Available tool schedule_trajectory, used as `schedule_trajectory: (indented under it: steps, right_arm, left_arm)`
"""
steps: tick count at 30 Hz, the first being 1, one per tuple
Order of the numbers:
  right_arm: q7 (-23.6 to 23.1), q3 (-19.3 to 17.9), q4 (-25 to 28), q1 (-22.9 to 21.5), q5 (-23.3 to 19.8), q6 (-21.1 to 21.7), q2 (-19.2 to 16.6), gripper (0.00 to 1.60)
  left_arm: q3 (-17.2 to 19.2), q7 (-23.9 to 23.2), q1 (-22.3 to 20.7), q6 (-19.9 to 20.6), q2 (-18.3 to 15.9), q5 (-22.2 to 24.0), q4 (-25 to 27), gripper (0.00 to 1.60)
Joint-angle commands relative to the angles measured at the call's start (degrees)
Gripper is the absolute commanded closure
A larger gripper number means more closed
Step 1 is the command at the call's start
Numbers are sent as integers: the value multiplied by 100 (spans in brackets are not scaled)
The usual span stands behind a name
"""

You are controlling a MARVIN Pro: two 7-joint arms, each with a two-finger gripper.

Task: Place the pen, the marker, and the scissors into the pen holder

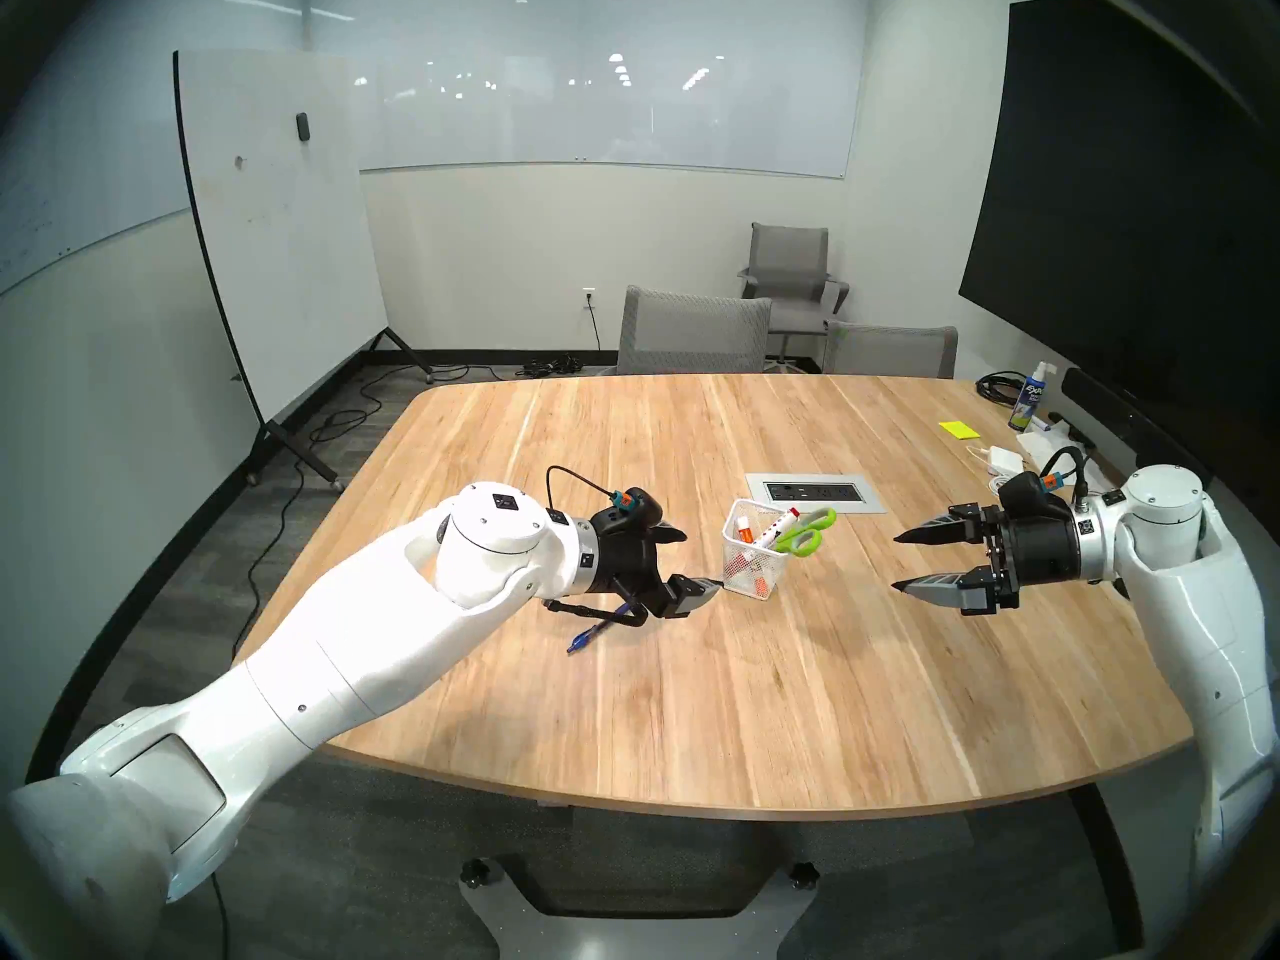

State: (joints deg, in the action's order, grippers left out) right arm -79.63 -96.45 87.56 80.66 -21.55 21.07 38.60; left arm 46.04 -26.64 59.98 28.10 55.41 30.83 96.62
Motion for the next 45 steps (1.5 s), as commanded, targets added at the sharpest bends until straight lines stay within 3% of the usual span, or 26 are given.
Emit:
schedule_trajectory:
  steps: [1, 18, 34, 37, 45]
  right_arm:
    - [1, -189, 294, 138, -57, 59, -63, 0]
    - [-184, -50, 163, 84, 11, -176, -57, 0]
    - [-370, -338, 460, 285, -83, -20, -154, 0]
    - [-385, -366, 480, 295, -72, 5, -144, 0]
    - [-417, -408, 521, 307, -48, 41, -129, 0]
  left_arm:
    - [193, 240, 334, -54, -267, 77, 488, 0]
    - [303, 447, 779, -224, -637, 175, 751, 0]
    - [287, 397, 948, -347, -853, 219, 620, 0]
    - [425, 346, 1040, -533, -894, 373, 557, 0]
    - [360, 395, 978, -288, -896, 332, 547, 0]
